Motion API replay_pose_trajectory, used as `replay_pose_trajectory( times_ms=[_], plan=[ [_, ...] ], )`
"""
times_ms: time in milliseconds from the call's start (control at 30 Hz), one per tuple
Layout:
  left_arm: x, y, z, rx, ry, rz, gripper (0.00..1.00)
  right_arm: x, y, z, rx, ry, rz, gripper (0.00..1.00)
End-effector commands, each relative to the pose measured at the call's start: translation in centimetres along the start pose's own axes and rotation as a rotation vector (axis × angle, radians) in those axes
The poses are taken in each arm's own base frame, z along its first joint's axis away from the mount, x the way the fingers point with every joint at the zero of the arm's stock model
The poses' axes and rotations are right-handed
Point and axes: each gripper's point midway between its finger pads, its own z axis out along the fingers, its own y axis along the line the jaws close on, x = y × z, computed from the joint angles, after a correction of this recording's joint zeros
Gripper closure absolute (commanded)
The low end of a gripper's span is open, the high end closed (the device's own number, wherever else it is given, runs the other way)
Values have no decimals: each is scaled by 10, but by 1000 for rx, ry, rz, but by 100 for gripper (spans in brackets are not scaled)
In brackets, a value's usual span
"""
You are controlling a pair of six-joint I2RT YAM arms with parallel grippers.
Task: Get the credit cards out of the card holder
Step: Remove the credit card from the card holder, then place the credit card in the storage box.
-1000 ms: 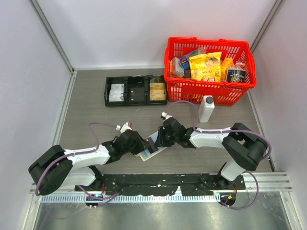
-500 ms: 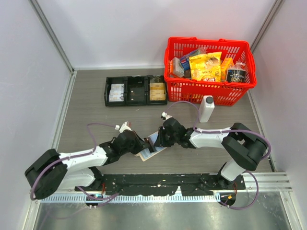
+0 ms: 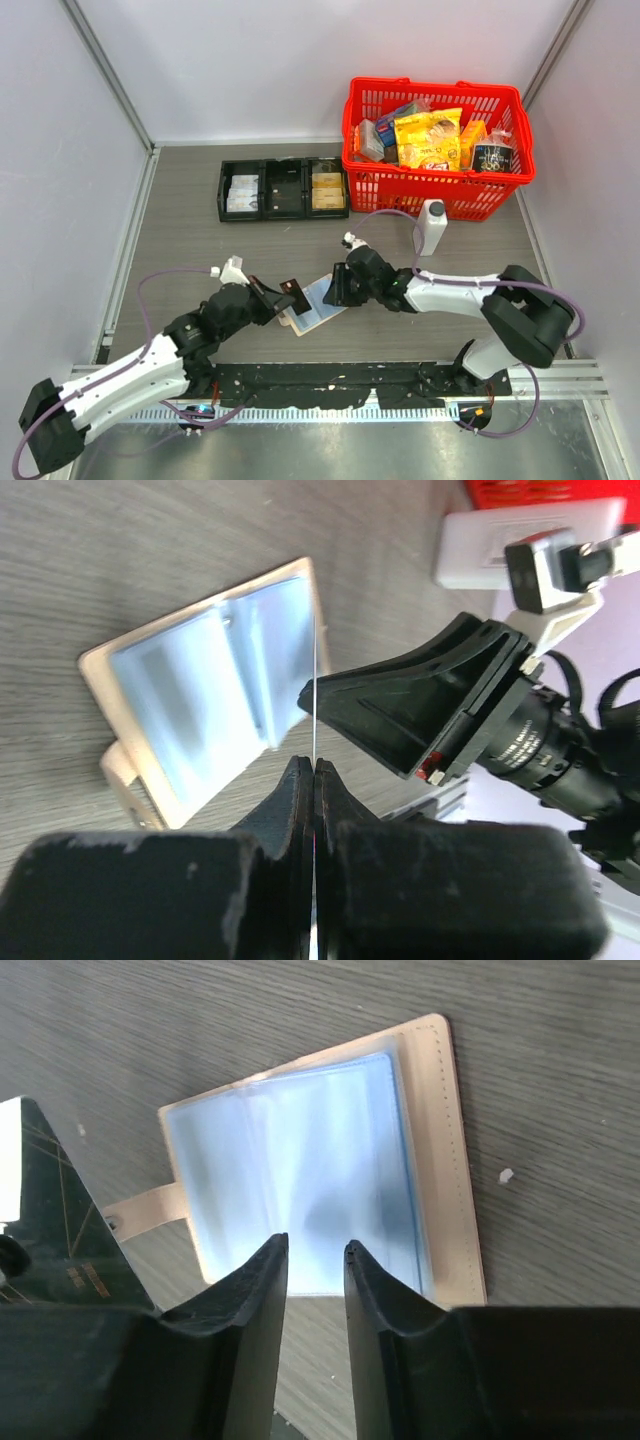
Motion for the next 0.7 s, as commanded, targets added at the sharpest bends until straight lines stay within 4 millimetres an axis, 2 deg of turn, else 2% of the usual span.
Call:
replay_pose_trajectory(
  times_ms=[0,200,333,567,667],
  plan=[
    [-22,-23,-14,89,-95,-15,100,-30,26,-29,-83,-134,16,58],
    [-37,-62,-27,260,-153,-51,100,-63,69,-87,-299,-330,74,36],
    [-40,-85,-32,364,-160,-84,100,-70,90,-115,-441,-391,110,30],
    [-40,-112,-34,461,-141,-114,100,-72,111,-130,-600,-415,160,28],
    [-39,-120,-34,488,-126,-119,100,-72,115,-130,-627,-406,149,33]
  ],
)
